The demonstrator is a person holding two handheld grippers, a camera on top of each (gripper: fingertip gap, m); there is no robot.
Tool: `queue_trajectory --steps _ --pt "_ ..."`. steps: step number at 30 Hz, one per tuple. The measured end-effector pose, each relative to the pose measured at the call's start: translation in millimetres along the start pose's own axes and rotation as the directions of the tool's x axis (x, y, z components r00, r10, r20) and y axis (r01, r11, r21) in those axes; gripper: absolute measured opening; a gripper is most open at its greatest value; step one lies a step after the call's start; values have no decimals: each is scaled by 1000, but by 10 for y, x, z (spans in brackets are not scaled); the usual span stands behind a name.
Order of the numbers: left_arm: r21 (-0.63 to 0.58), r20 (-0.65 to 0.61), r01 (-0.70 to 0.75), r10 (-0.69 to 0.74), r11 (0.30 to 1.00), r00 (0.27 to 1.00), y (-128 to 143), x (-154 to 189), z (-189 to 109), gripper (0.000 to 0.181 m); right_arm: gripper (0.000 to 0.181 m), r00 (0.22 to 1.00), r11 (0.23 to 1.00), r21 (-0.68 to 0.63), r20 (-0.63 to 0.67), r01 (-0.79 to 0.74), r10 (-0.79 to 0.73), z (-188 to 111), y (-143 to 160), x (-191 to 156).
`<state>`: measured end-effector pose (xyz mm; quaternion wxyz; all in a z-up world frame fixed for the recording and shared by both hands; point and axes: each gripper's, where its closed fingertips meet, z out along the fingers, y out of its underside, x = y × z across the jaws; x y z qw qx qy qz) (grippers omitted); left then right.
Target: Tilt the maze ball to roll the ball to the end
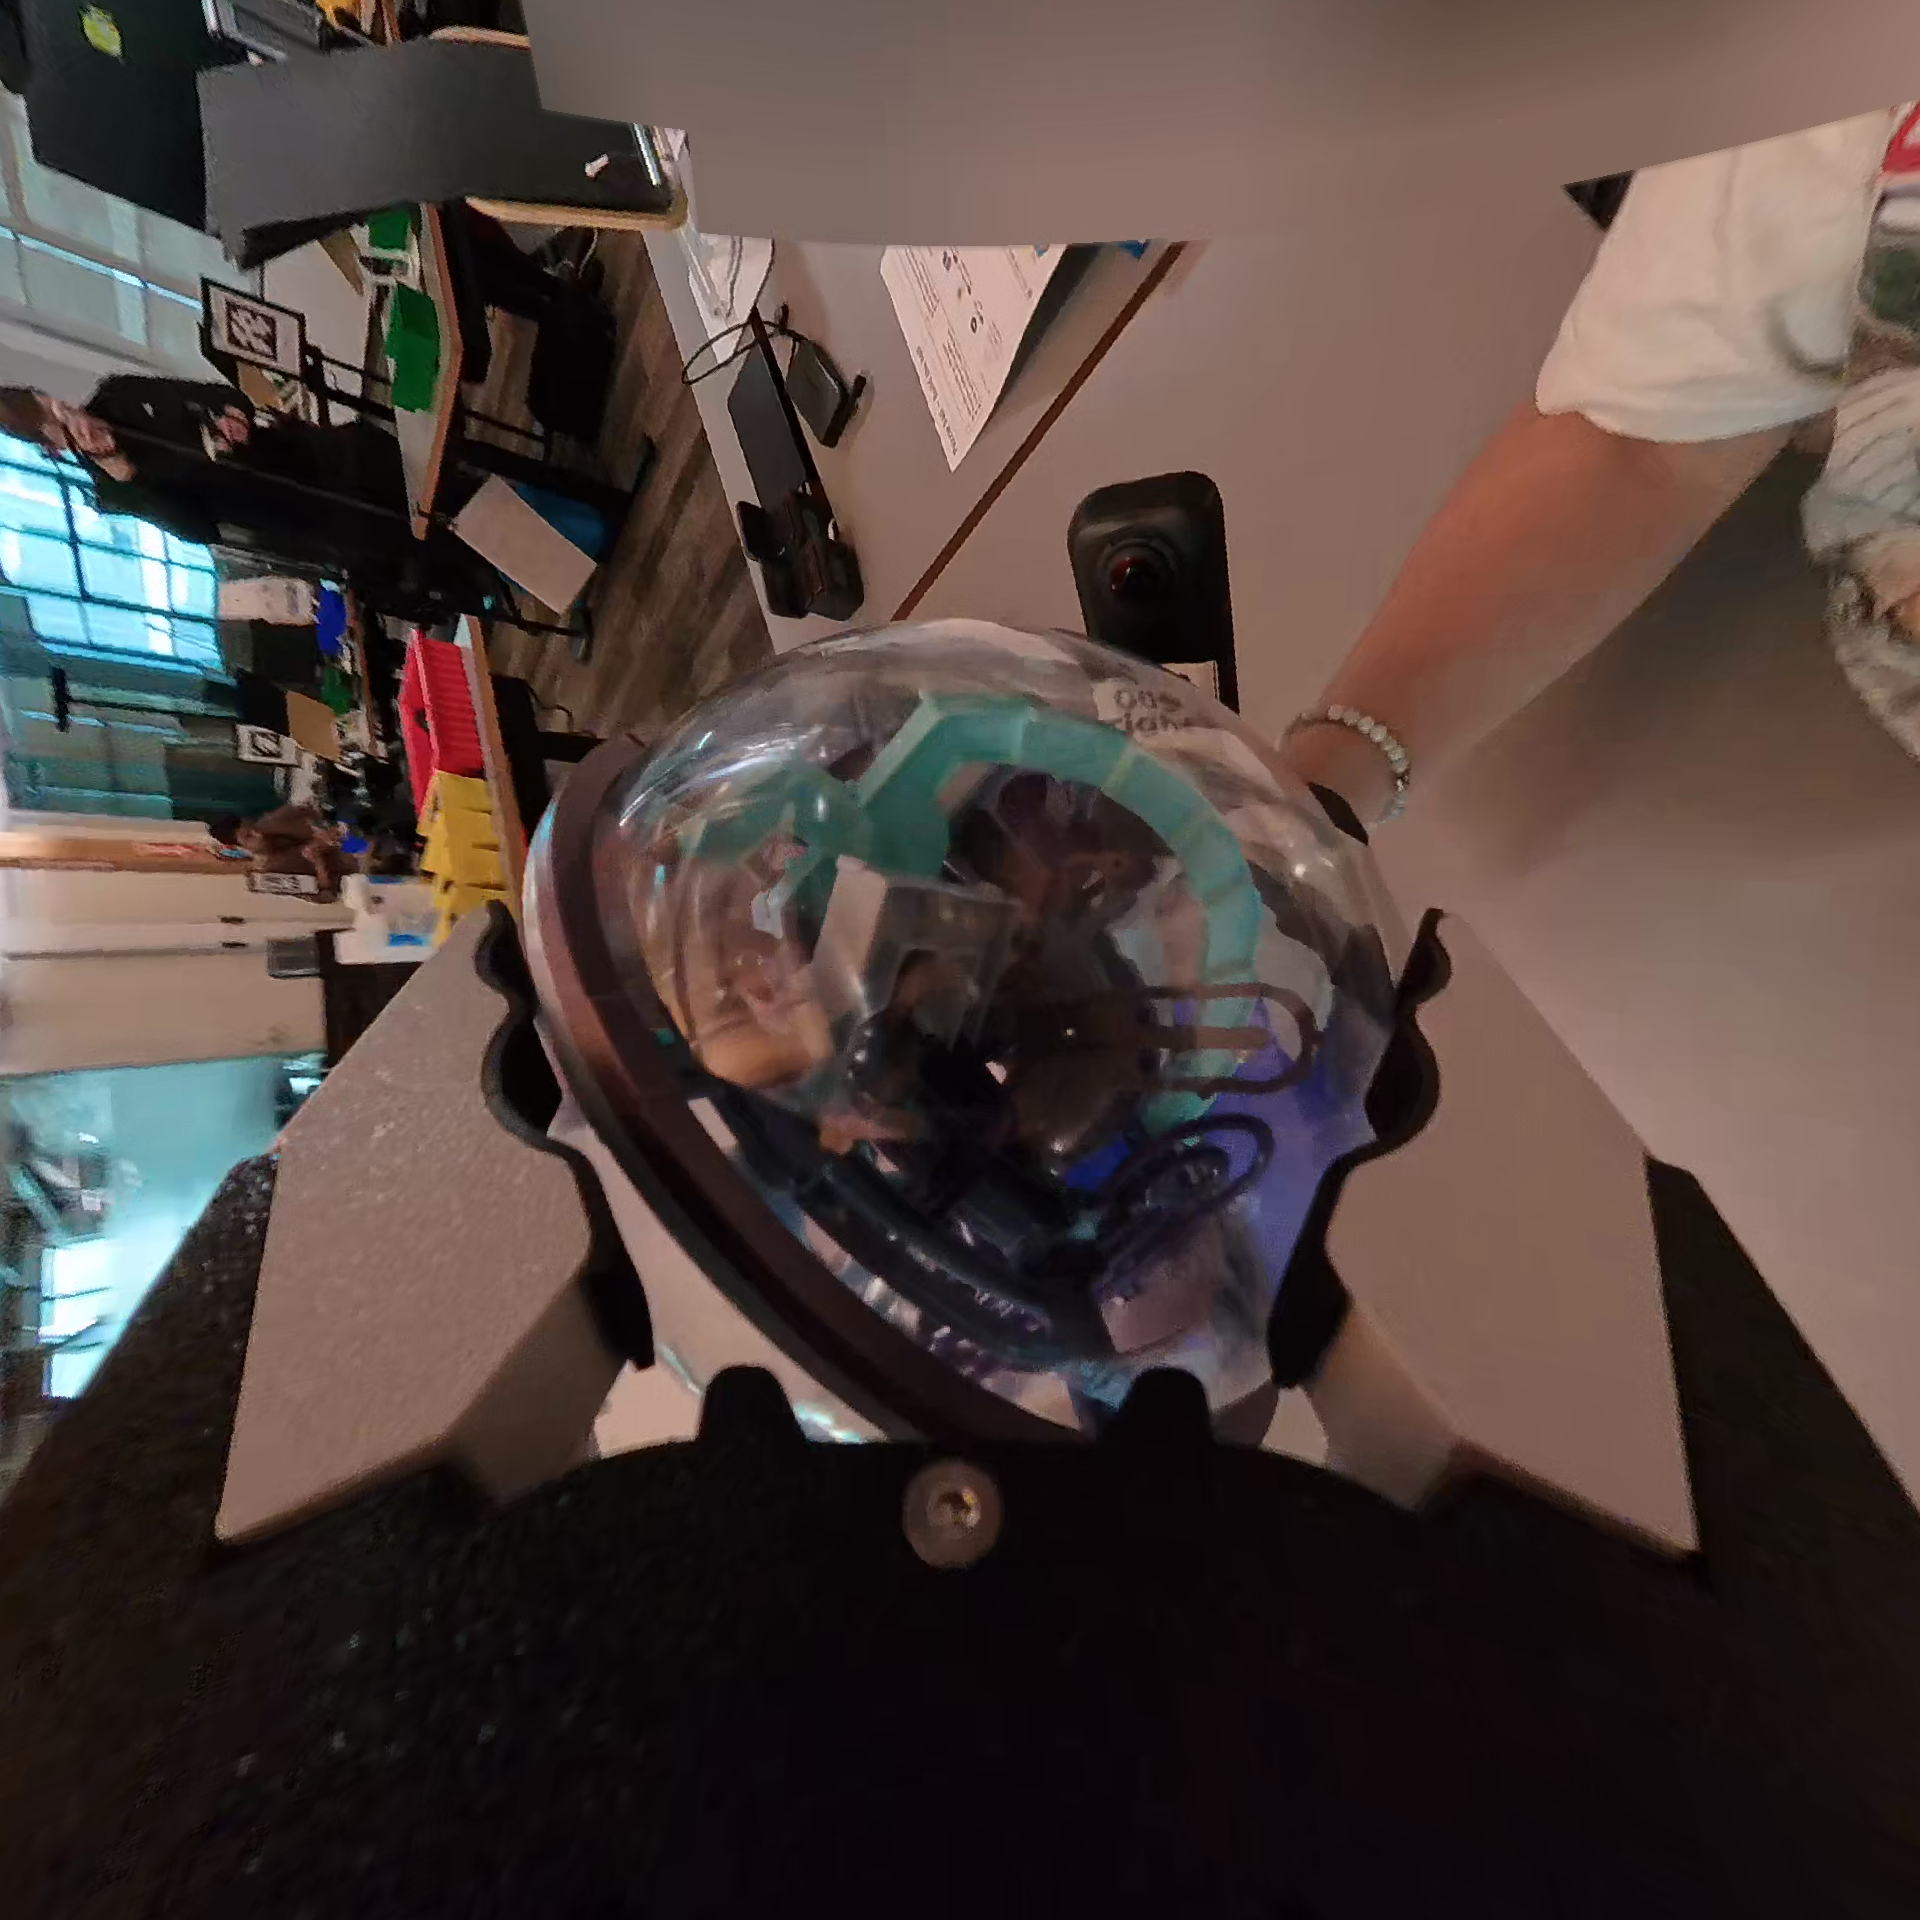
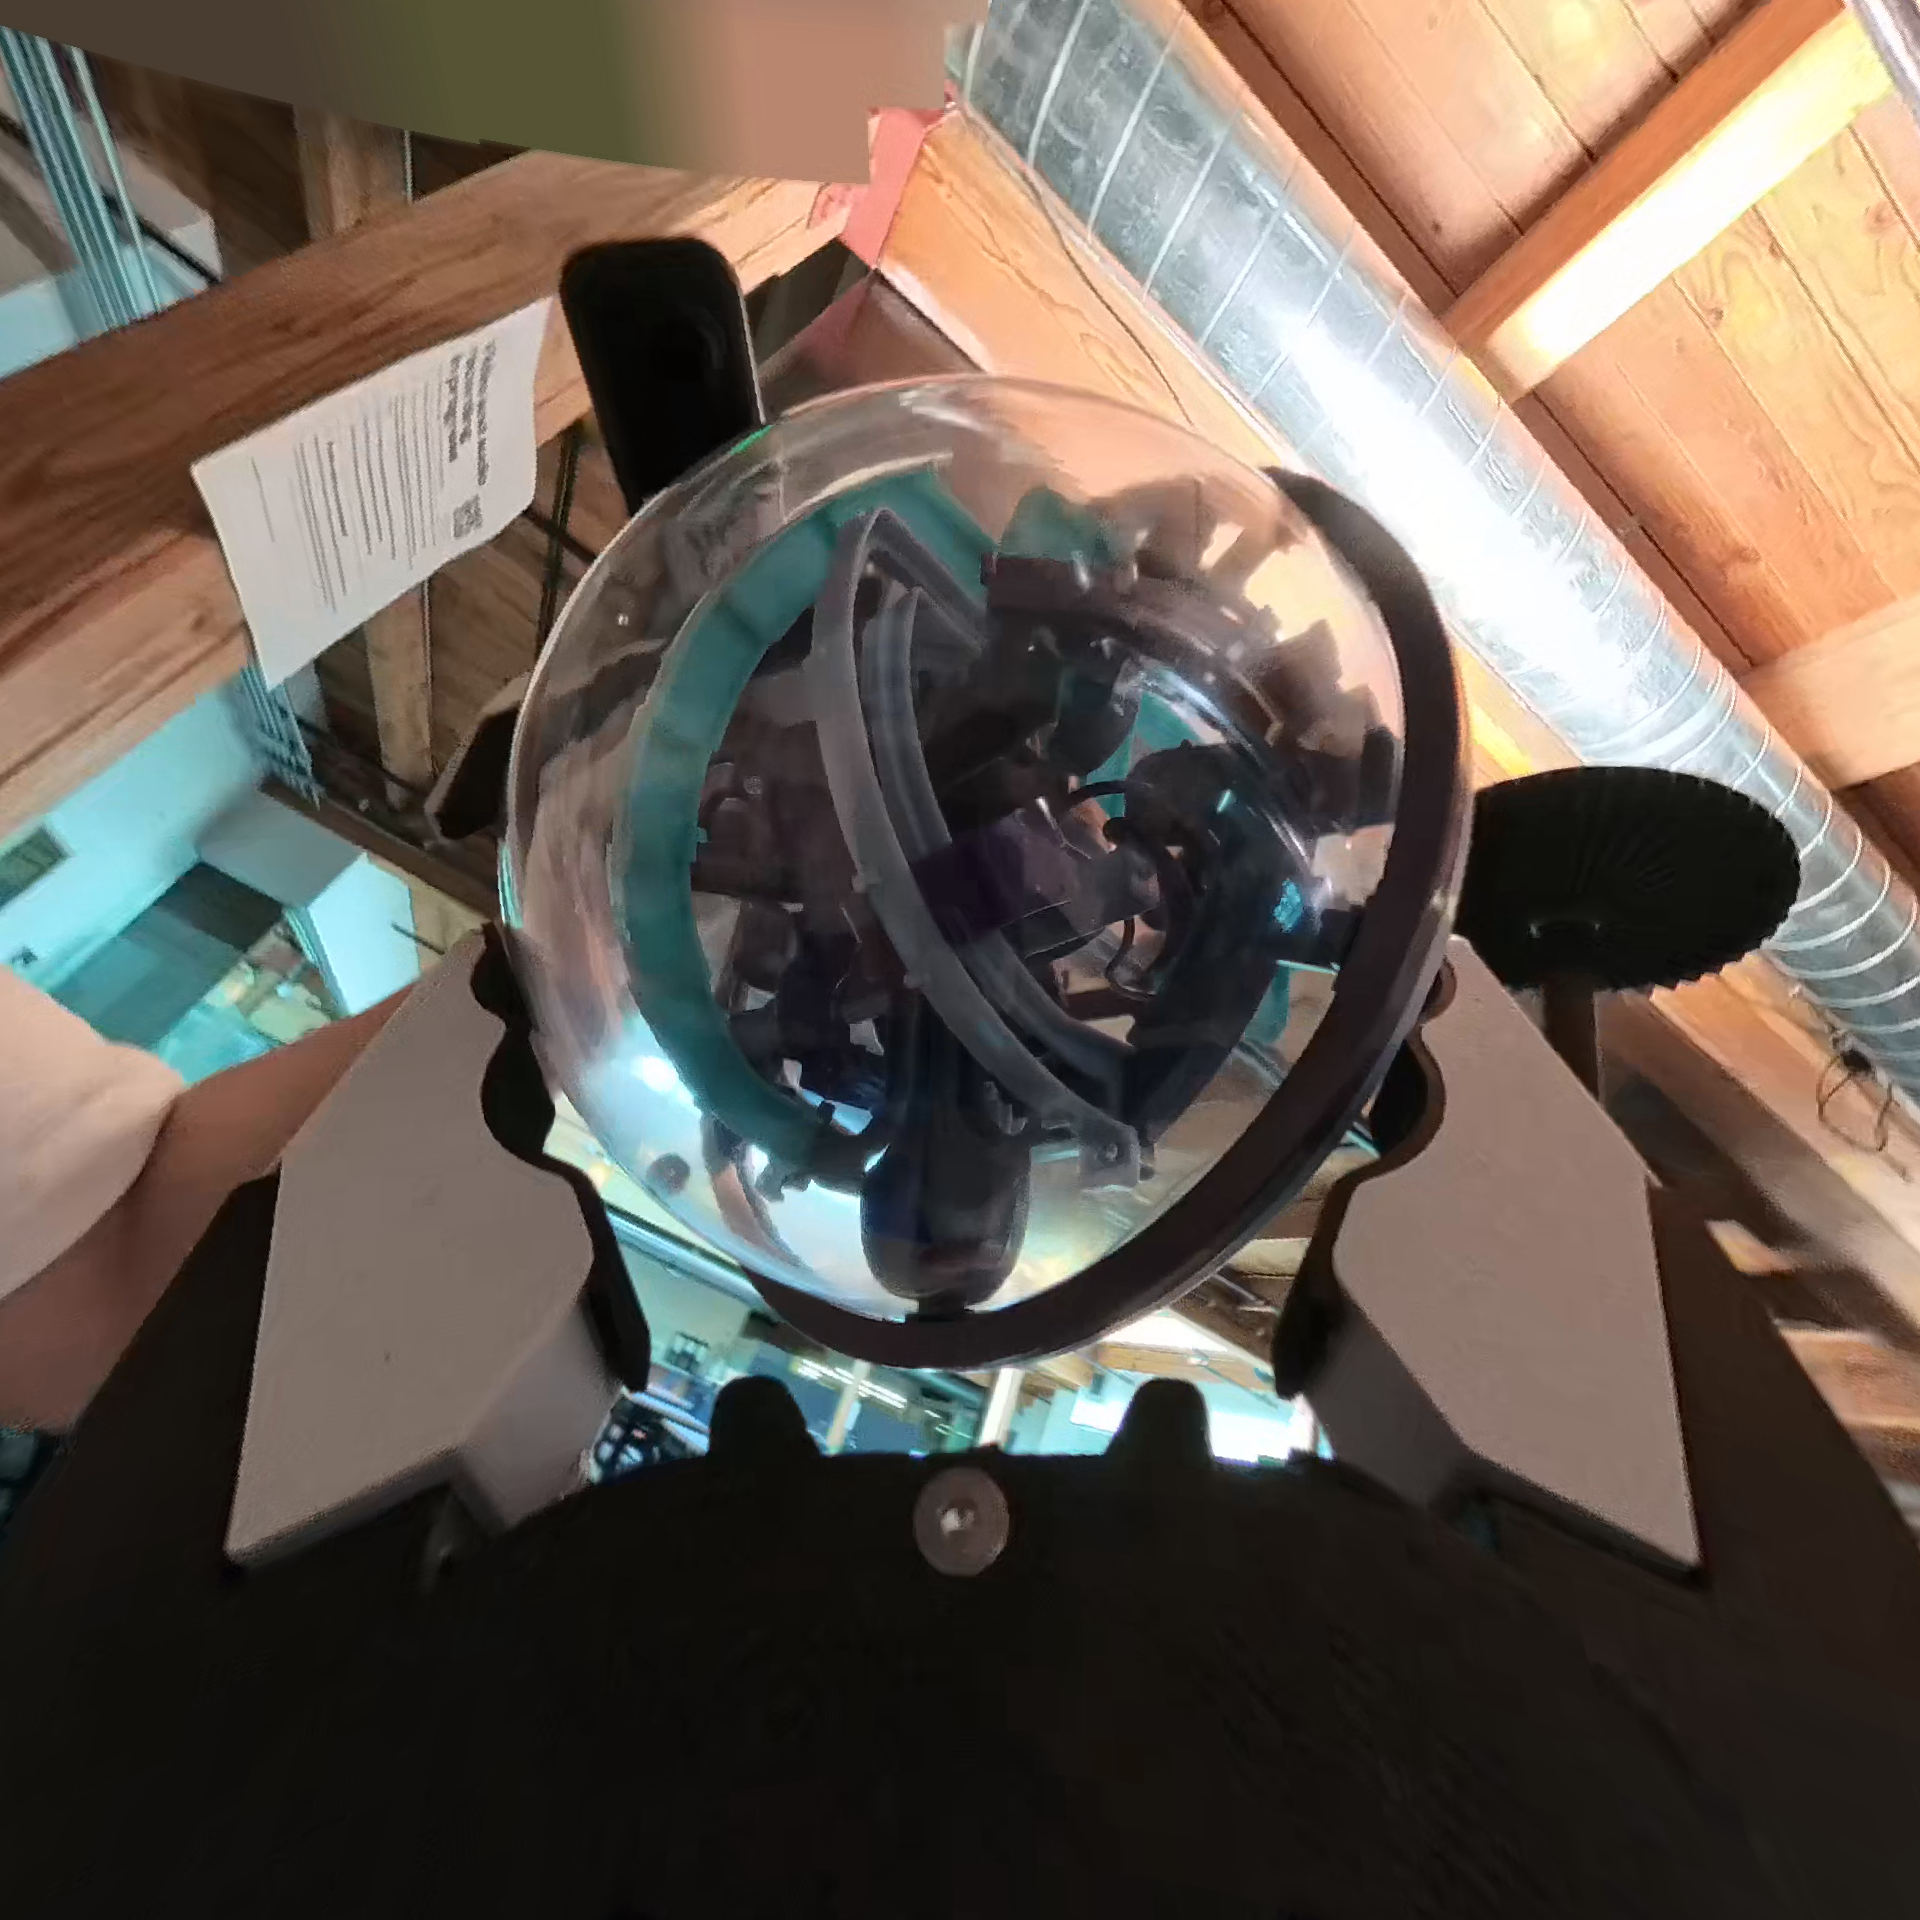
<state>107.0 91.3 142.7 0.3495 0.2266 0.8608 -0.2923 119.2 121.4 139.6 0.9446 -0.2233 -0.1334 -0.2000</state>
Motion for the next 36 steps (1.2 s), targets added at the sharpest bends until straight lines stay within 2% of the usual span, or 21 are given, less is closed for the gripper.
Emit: queue_trajectory --steps 3,9,14,30,36 --pt "38 -25 106 -105 994 994 68 -44 20 155 158 996 997 17 -44 -74 75 -26 19 42" --pt "46 -63 255 -252 966 966 309 -92 59 155 158 974 979 -38 -111 -202 197 -68 244 109" --pt "51 -55 212 -209 976 976 315 -63 39 155 158 982 984 -67 -96 -168 161 -60 279 84" --pt "37 -48 236 -234 971 971 386 -40 21 155 158 978 977 -90 -93 -196 188 -53 362 58" --pt "45 -13 163 -162 986 987 292 -43 -22 155 158 991 988 -86 -46 -132 128 -3 286 43"
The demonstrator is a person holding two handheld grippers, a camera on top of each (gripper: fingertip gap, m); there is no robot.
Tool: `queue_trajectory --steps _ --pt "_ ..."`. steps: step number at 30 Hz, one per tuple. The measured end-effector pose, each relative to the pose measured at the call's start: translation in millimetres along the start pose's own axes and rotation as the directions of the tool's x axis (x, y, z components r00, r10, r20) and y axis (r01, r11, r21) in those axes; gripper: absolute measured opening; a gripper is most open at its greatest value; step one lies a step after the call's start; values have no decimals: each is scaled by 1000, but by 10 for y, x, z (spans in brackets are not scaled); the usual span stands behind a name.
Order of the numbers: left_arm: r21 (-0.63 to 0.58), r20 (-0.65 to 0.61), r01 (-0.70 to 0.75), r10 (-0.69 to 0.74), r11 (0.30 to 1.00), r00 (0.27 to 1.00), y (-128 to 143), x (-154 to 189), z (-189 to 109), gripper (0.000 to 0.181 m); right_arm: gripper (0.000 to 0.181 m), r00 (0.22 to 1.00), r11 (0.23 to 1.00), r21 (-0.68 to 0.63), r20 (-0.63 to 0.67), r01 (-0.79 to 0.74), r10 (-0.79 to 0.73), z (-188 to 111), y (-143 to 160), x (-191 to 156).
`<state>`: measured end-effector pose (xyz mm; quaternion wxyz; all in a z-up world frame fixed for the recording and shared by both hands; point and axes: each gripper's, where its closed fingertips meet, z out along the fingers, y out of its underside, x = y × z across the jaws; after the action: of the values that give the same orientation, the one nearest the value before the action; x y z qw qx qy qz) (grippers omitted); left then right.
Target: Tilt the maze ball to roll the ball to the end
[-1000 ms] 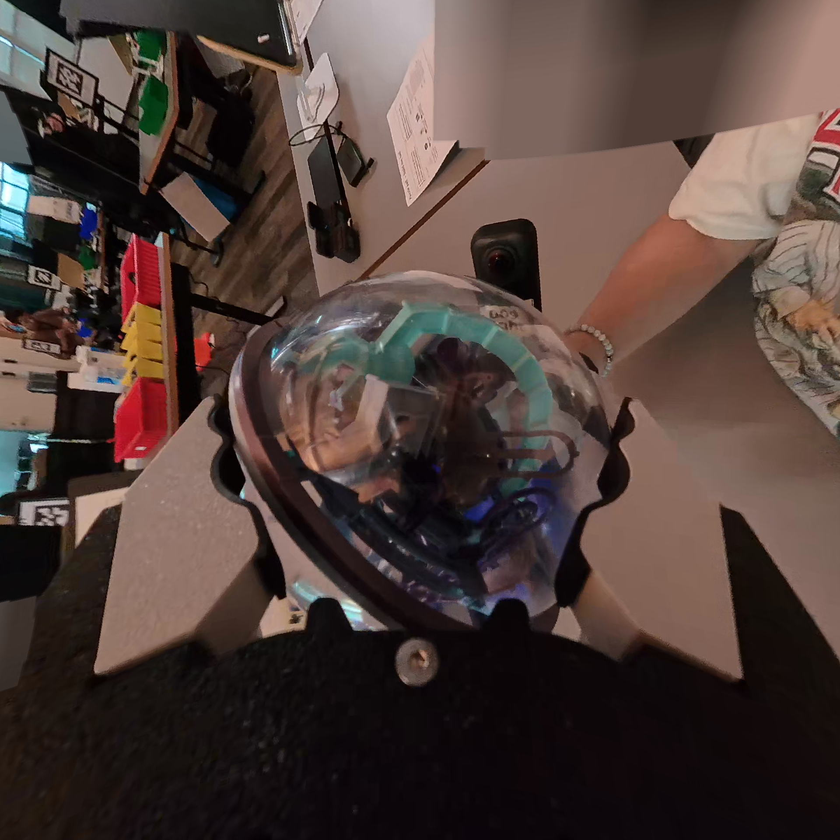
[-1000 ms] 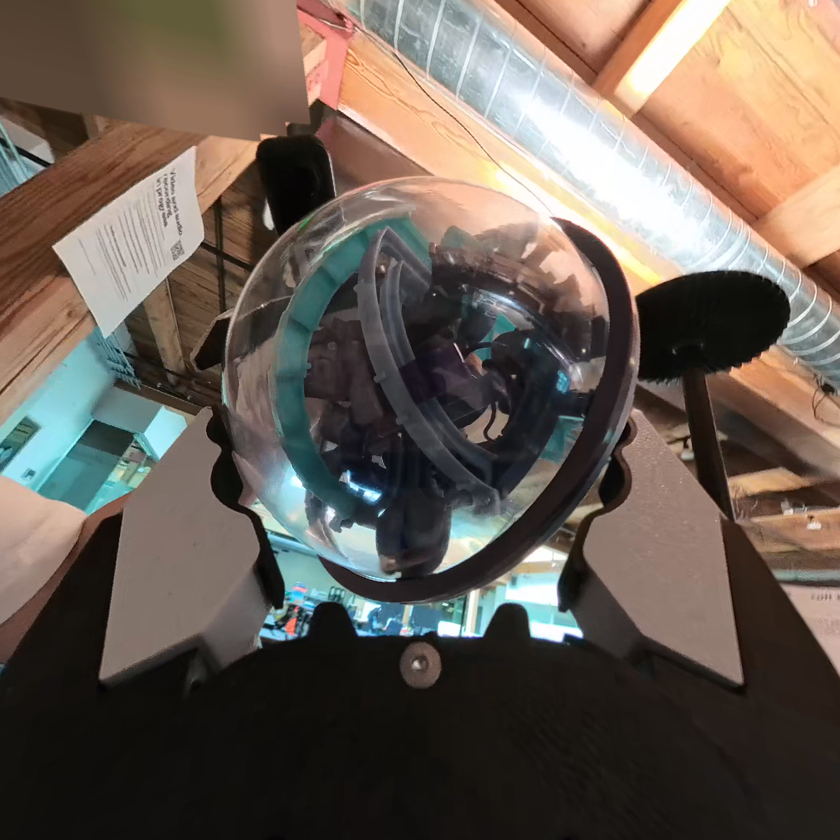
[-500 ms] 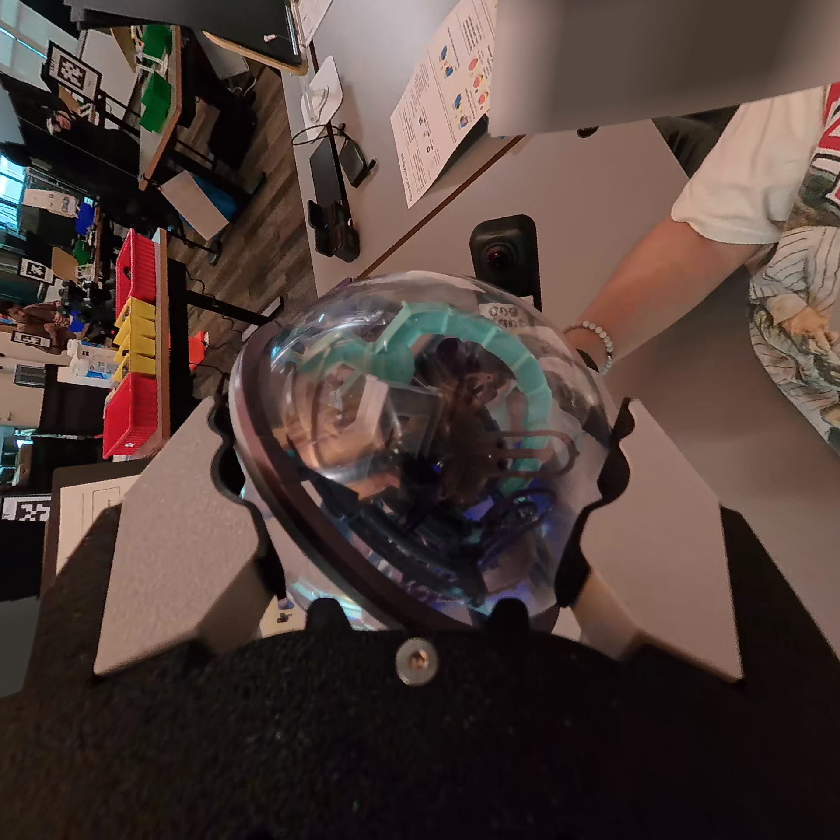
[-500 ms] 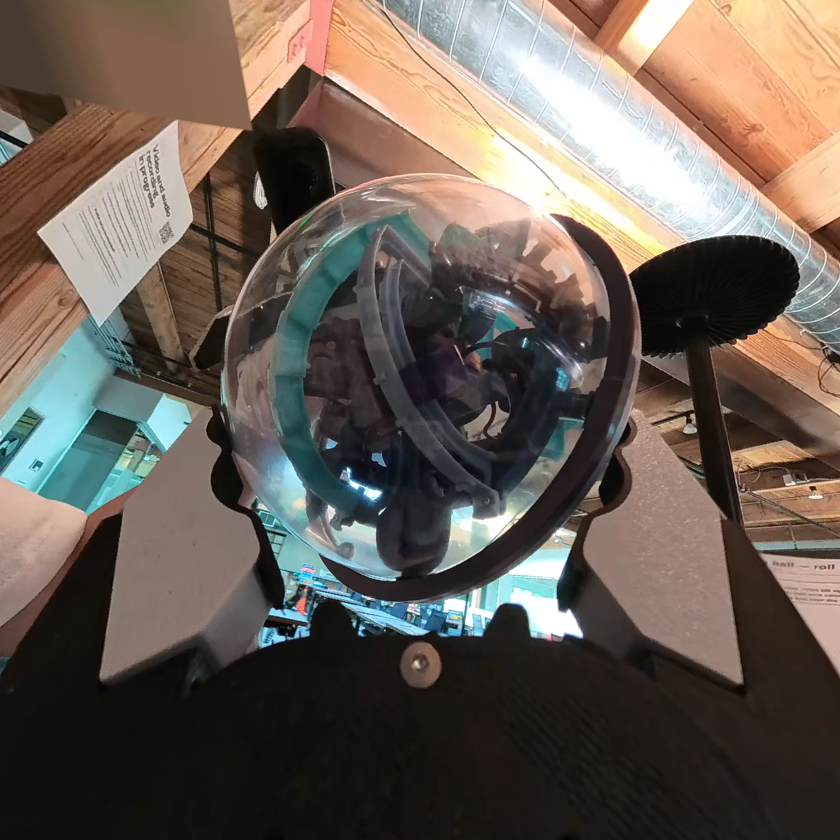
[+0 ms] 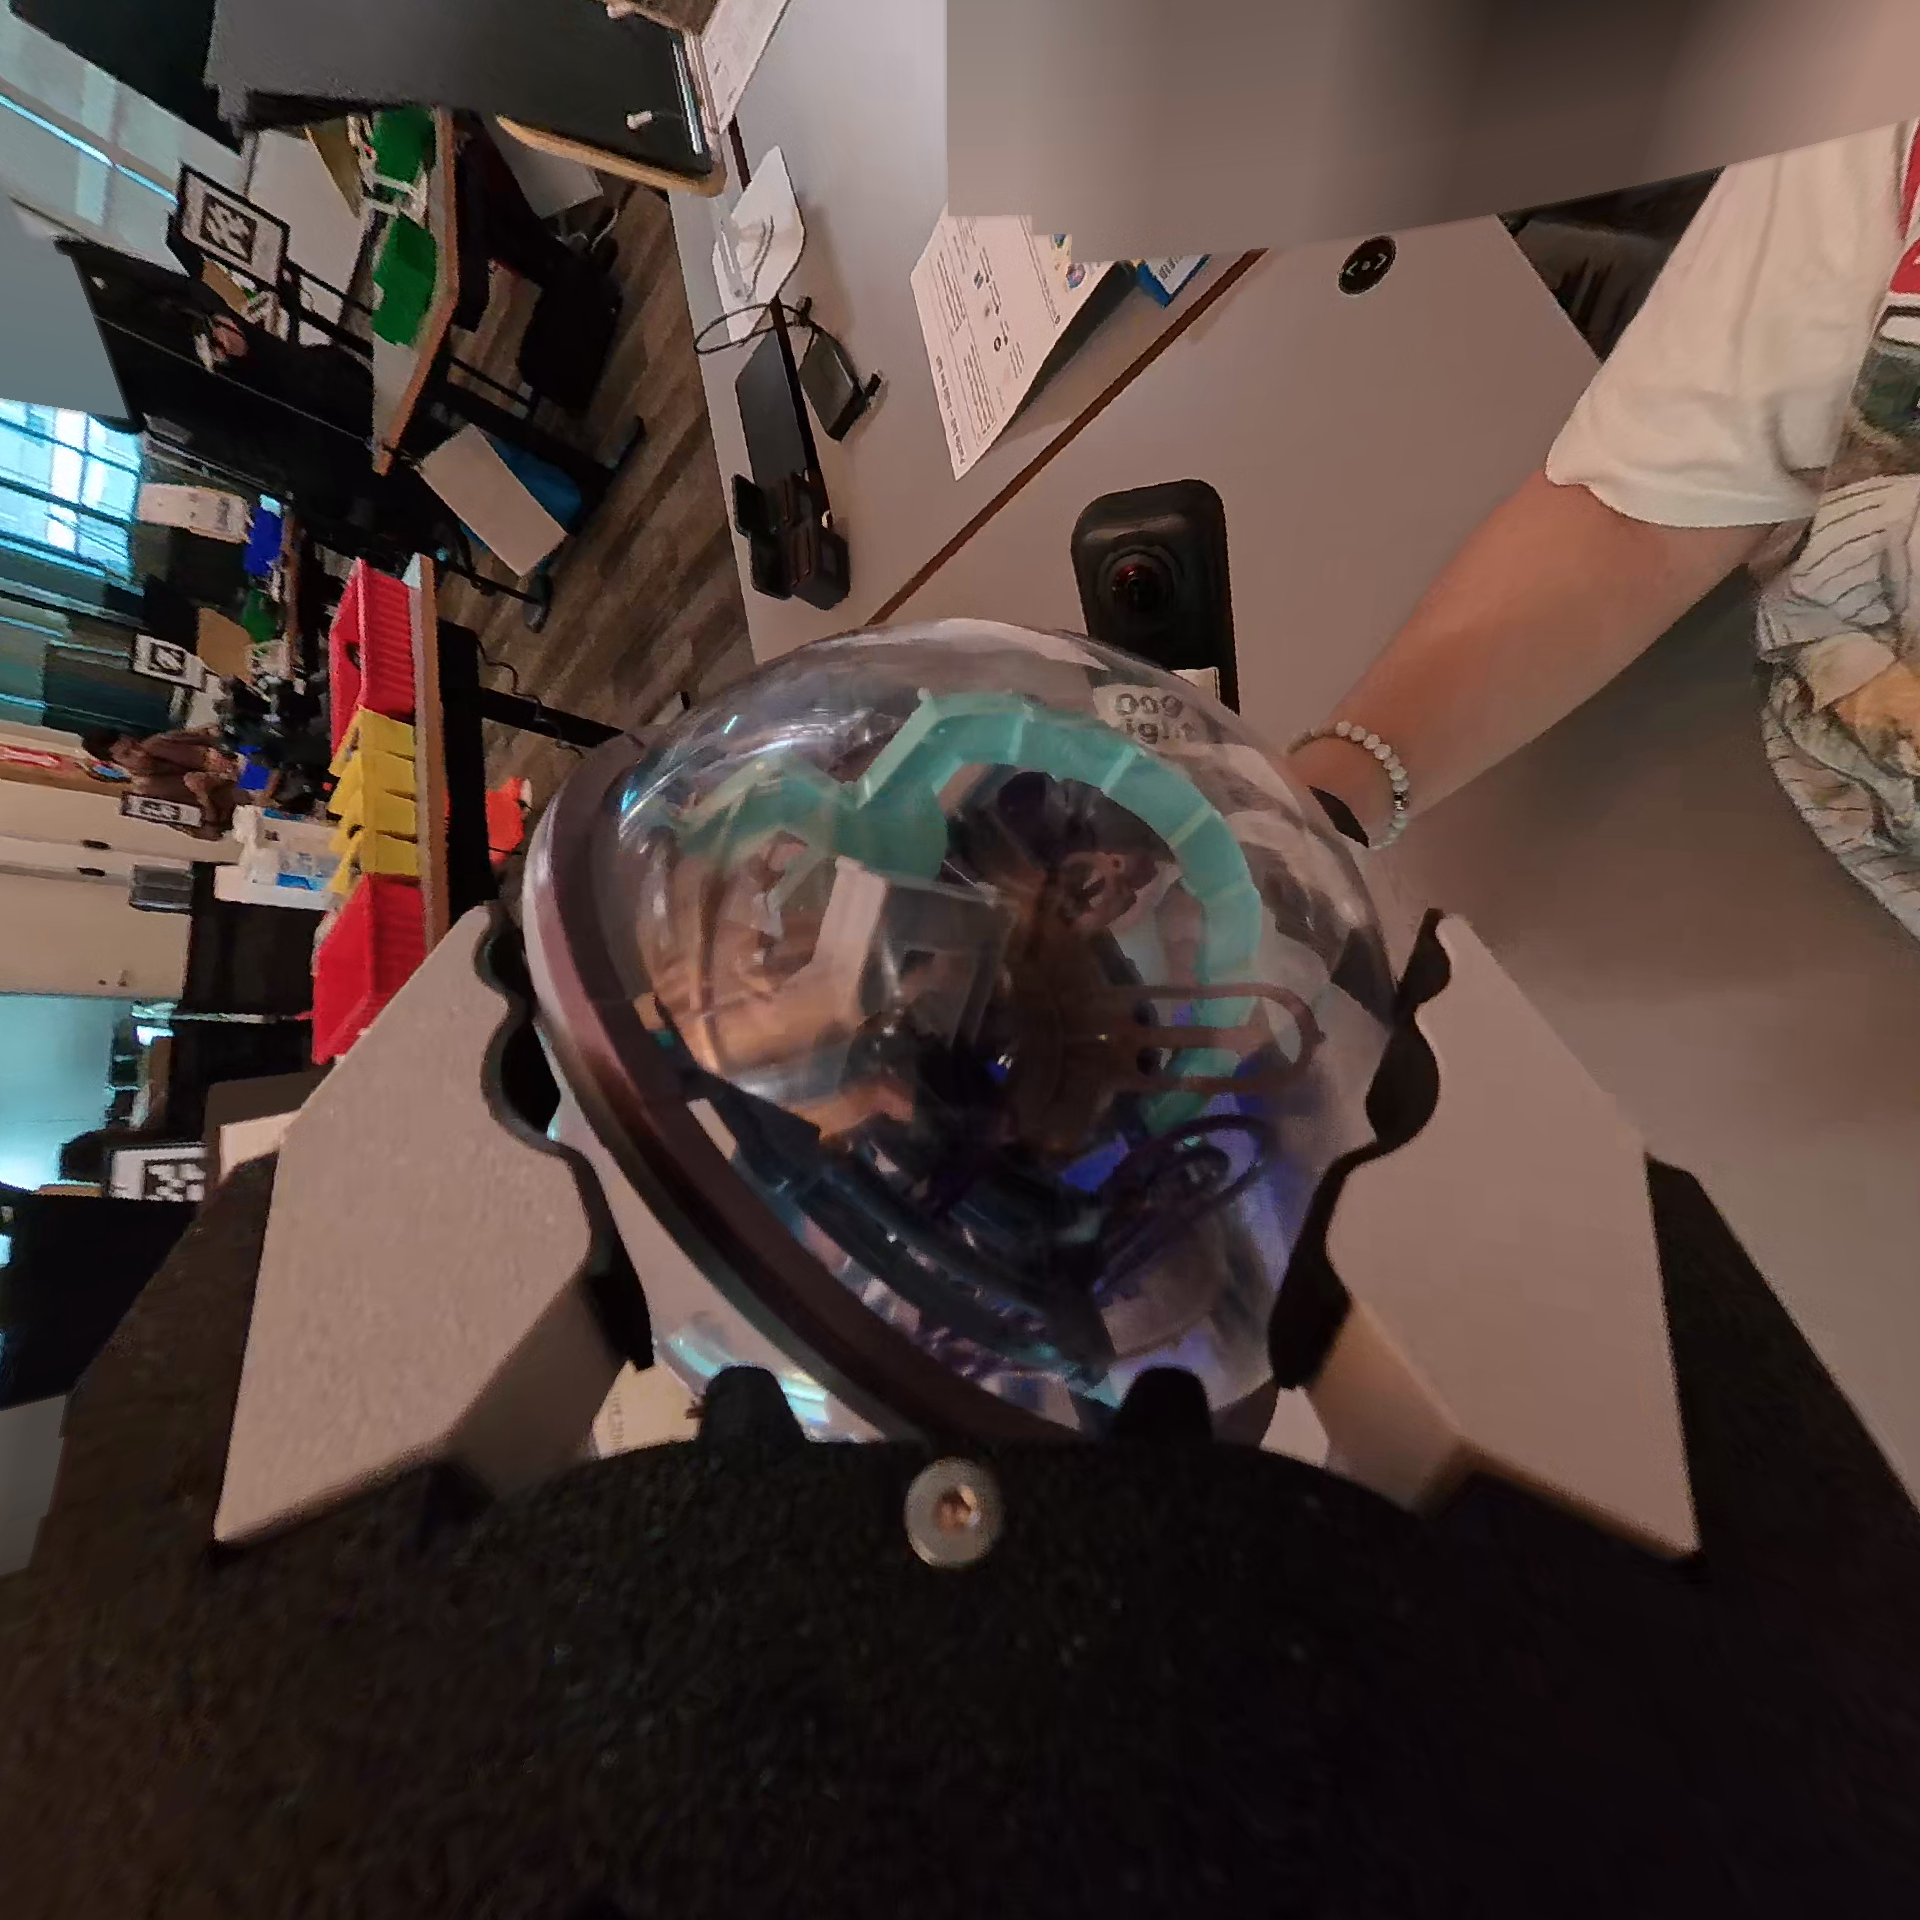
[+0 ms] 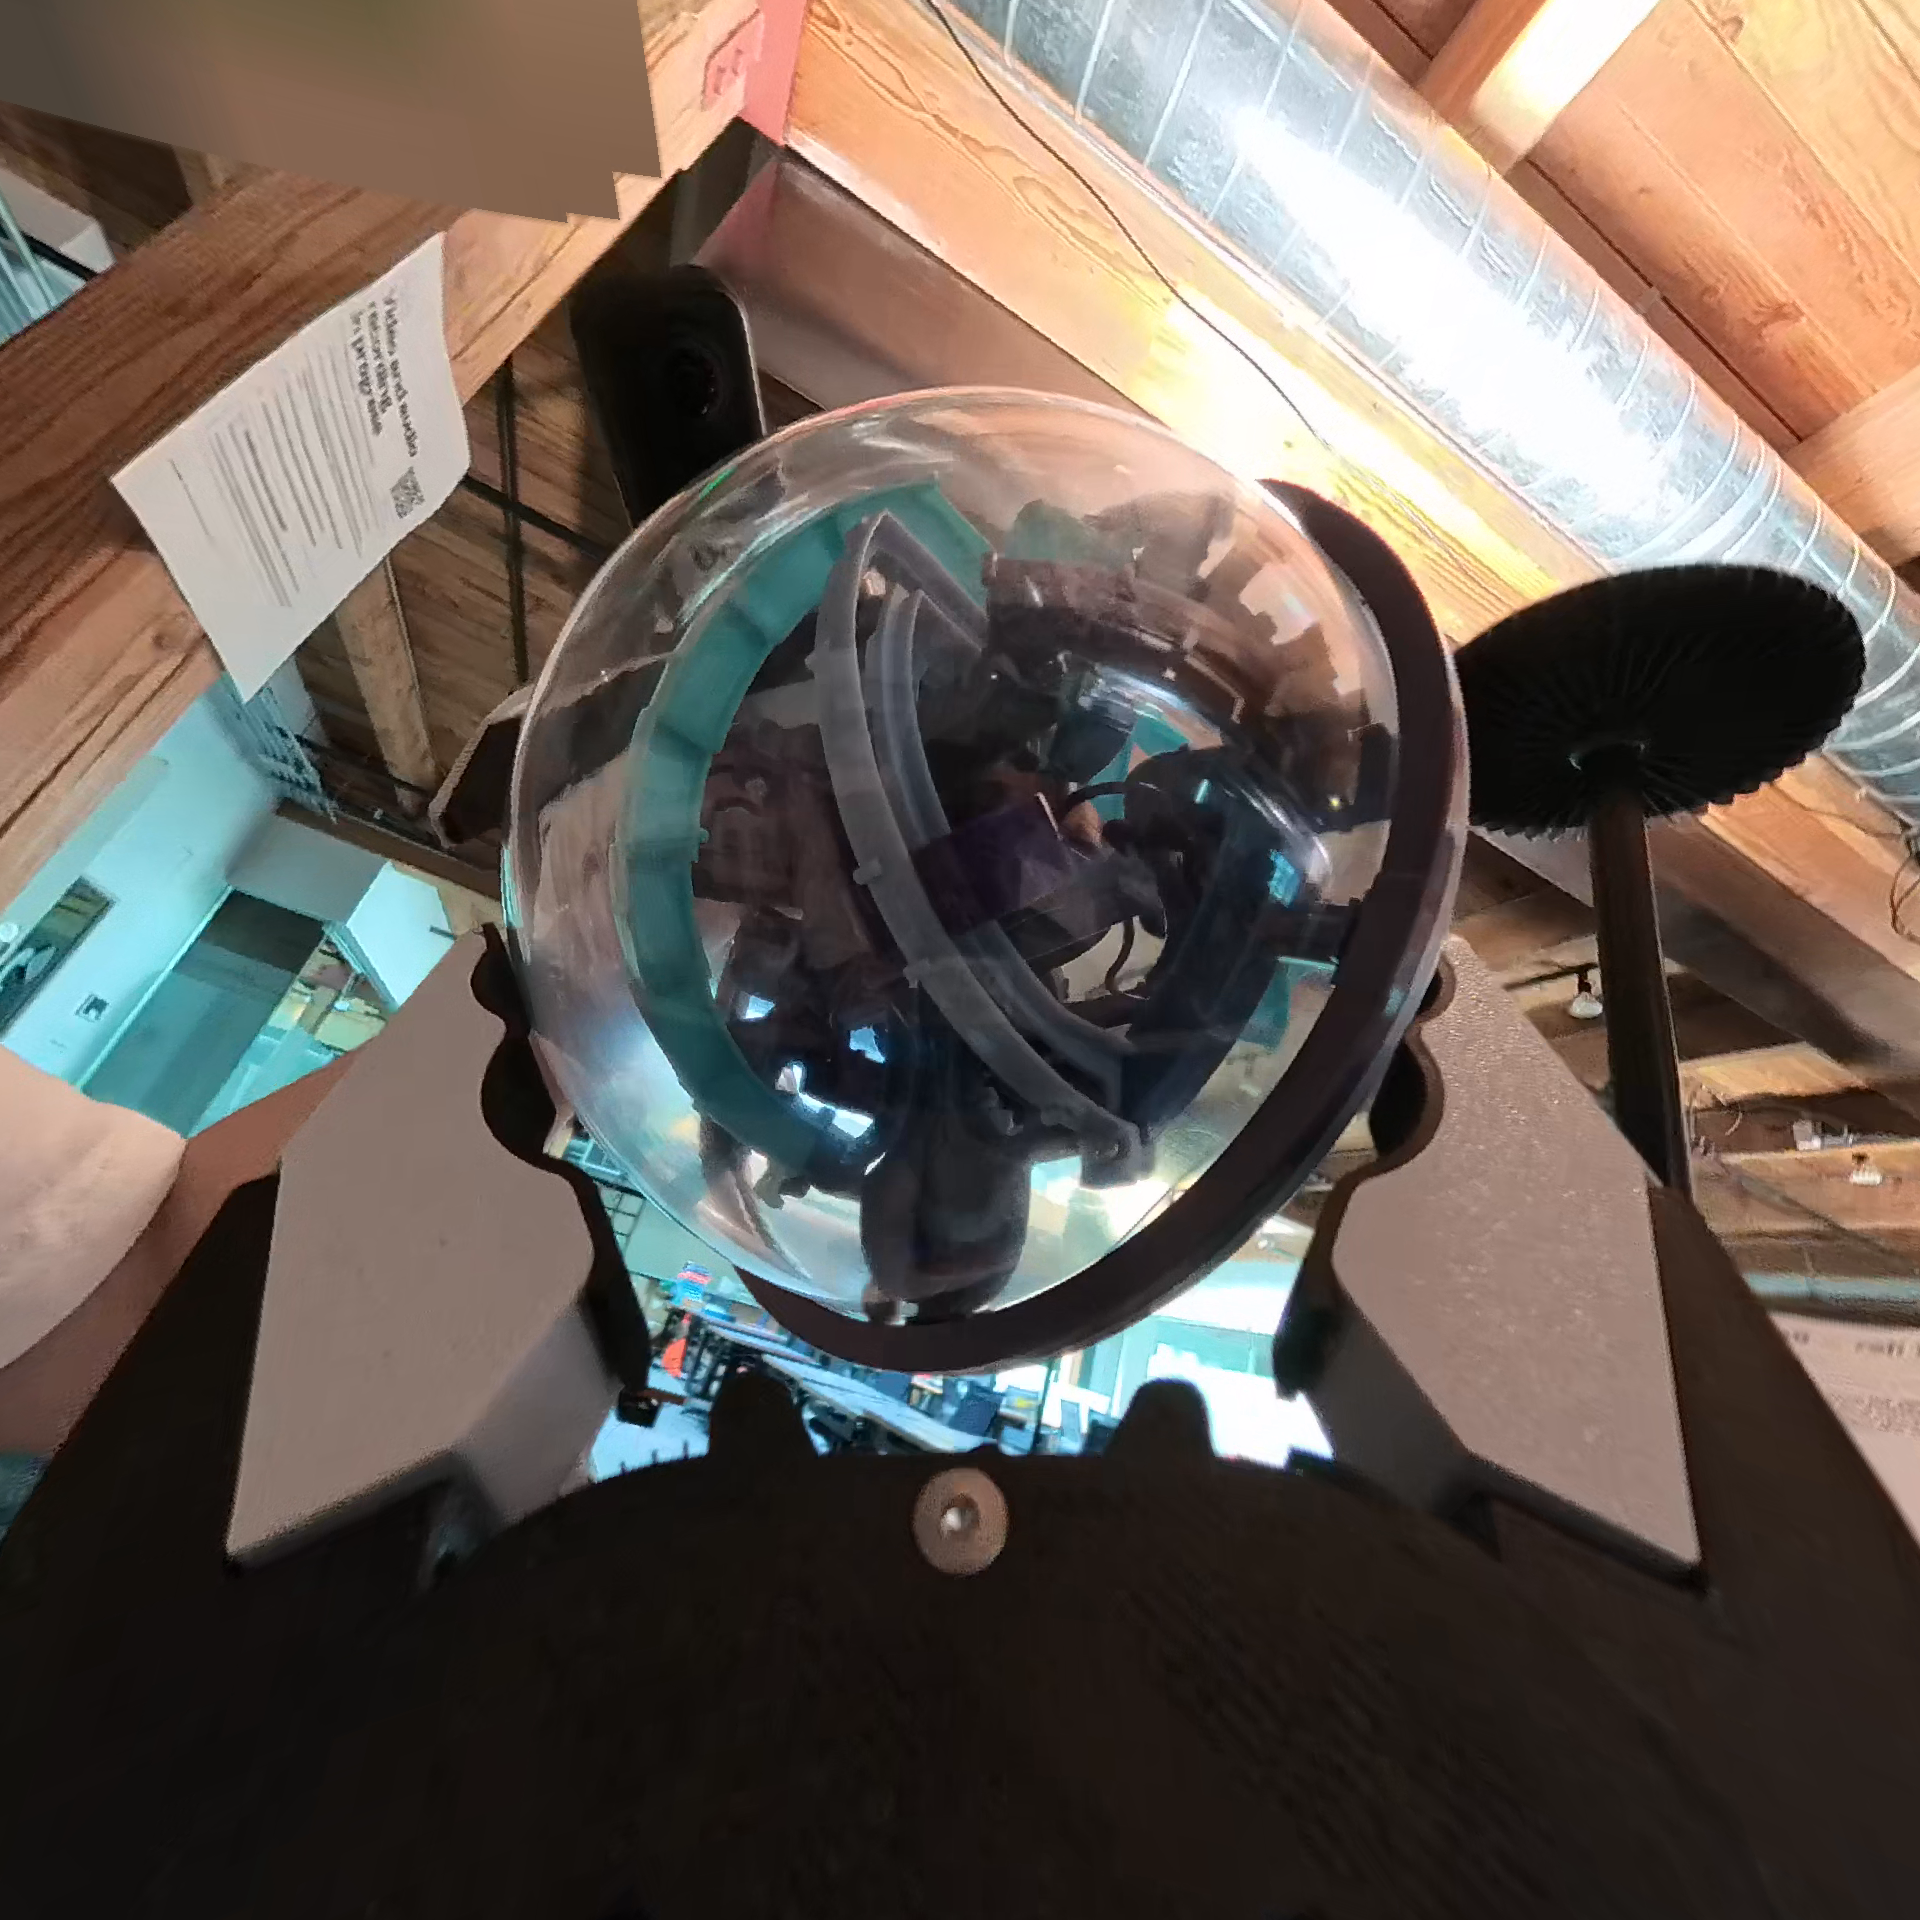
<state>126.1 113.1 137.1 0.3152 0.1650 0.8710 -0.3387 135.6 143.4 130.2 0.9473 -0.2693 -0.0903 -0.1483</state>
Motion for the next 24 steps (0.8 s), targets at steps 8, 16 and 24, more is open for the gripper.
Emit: queue_trajectory --steps 8,16,24 --pt "-29 60 -205 207 978 977 -223 118 -51 155 158 981 985 39 85 171 -174 44 -178 -122" --pt "-61 71 -227 231 972 970 -290 152 -57 155 158 978 982 61 103 178 -184 53 -239 -167" --pt "-50 100 -286 290 957 952 -446 211 -106 154 158 961 968 100 131 232 -244 77 -391 -251"
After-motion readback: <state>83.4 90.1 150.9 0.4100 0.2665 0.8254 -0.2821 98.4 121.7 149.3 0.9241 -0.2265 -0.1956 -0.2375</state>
